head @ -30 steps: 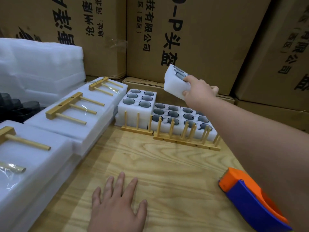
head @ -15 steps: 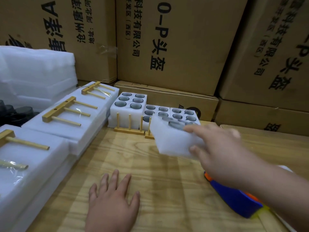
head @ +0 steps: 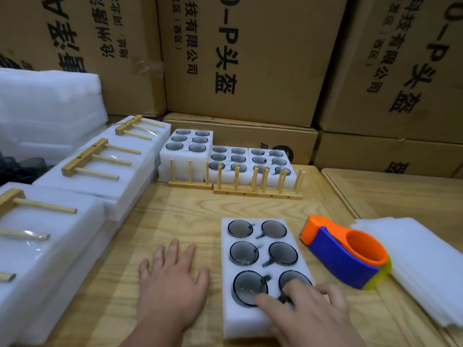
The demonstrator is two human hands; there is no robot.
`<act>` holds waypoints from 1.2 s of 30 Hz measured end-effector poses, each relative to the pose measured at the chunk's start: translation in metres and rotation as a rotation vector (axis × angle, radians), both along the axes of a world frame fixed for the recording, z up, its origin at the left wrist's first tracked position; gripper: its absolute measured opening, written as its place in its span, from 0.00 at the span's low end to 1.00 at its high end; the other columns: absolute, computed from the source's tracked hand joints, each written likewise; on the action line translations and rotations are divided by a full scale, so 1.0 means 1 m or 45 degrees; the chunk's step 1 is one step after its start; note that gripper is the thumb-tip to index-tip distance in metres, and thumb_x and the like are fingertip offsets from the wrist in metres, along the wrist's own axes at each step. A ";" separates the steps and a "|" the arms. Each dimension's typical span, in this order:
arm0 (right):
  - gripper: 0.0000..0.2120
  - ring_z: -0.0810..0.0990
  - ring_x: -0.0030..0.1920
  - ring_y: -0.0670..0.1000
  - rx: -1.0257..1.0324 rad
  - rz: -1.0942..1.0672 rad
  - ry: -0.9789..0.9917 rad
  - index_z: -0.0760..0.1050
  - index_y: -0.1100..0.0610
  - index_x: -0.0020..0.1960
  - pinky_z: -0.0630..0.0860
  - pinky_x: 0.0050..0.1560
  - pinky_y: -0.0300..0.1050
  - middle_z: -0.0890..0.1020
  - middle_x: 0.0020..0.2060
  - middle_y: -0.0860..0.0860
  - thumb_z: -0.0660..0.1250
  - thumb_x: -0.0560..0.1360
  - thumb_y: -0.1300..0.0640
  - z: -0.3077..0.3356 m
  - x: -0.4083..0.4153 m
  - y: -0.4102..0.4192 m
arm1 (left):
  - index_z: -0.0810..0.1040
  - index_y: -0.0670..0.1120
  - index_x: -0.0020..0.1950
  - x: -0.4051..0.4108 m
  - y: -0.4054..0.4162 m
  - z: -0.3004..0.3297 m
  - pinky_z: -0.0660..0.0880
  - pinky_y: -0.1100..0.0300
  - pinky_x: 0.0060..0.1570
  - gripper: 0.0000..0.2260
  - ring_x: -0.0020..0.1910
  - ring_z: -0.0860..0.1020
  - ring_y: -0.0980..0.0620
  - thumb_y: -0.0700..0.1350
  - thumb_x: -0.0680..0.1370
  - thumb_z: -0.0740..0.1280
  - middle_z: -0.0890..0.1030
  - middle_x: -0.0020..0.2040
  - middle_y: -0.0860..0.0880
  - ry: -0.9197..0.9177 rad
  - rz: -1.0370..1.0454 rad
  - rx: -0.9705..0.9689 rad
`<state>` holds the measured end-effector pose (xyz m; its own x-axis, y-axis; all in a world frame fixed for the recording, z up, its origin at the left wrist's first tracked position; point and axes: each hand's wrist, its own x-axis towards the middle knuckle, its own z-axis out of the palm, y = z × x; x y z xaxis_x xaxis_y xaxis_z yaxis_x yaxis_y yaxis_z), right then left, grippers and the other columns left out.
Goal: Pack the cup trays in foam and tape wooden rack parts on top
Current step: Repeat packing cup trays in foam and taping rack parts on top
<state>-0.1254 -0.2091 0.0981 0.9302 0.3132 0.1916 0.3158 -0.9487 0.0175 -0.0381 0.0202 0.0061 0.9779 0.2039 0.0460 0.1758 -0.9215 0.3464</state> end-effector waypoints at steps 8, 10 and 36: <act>0.21 0.82 0.40 0.46 0.160 0.090 -0.042 0.82 0.43 0.53 0.79 0.36 0.43 0.82 0.40 0.40 0.60 0.70 0.33 0.013 0.018 -0.012 | 0.52 0.64 0.81 -0.003 -0.001 -0.003 0.45 0.43 0.77 0.33 0.82 0.47 0.49 0.70 0.76 0.47 0.48 0.84 0.55 0.023 0.011 0.057; 0.25 0.77 0.57 0.47 0.221 0.094 0.033 0.75 0.42 0.65 0.76 0.54 0.46 0.79 0.55 0.39 0.54 0.75 0.32 0.016 0.034 -0.007 | 0.53 0.63 0.81 -0.004 -0.002 -0.004 0.45 0.43 0.77 0.33 0.82 0.47 0.49 0.70 0.76 0.47 0.49 0.84 0.55 0.024 0.015 0.070; 0.39 0.39 0.81 0.45 0.202 0.115 0.341 0.47 0.49 0.83 0.35 0.79 0.54 0.46 0.83 0.46 0.41 0.78 0.30 -0.042 0.091 0.046 | 0.53 0.63 0.81 -0.011 -0.005 -0.003 0.45 0.42 0.77 0.33 0.82 0.46 0.48 0.70 0.77 0.45 0.49 0.84 0.54 0.057 0.045 0.120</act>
<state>-0.0346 -0.1631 0.0562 0.9239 0.3827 -0.0036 0.3722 -0.9008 -0.2236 -0.0493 0.0155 0.0031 0.9717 0.2350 0.0232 0.2219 -0.9425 0.2499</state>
